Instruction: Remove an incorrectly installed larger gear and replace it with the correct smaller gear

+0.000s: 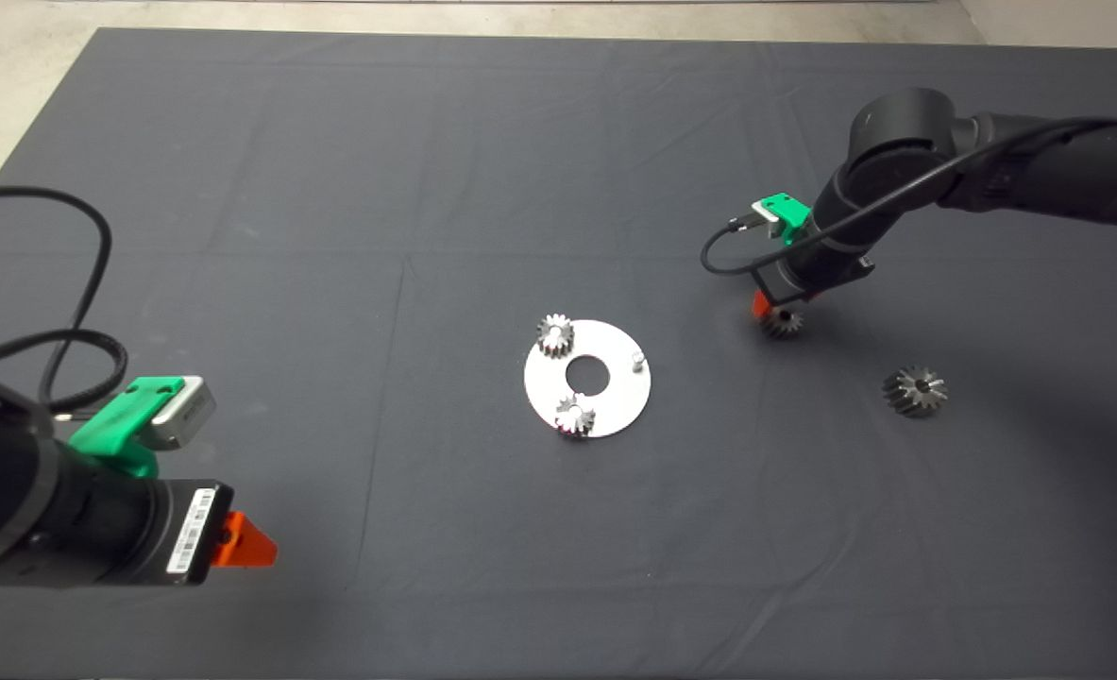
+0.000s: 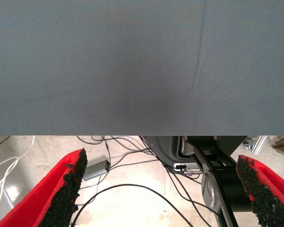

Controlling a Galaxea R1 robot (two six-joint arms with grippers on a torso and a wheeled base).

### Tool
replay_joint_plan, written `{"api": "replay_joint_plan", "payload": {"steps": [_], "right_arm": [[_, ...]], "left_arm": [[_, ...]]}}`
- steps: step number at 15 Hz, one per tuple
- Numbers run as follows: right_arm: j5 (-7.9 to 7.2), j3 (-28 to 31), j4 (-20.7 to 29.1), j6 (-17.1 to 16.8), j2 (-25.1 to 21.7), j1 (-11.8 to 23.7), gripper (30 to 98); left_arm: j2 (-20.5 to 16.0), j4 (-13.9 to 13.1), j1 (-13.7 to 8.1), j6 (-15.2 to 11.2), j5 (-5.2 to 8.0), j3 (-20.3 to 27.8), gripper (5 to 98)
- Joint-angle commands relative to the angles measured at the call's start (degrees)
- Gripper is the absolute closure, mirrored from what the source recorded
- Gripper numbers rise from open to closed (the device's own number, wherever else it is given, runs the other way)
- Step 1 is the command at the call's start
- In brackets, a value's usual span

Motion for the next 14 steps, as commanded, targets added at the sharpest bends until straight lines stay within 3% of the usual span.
{"api": "replay_joint_plan", "payload": {"steps": [1, 14], "right_arm": [[0.12, -1.29, -2.33, 0.02, -0.12, 0.79, 72.4], [0.47, -1.11, -2.33, 0.02, 0.78, 0.00, 72.4]], "left_arm": [[0.05, 0.43, -0.28, -0.28, 3.75, 0.57, 24.2], [-0.04, 0.43, -0.28, -0.37, 3.84, 0.65, 24.2]]}}
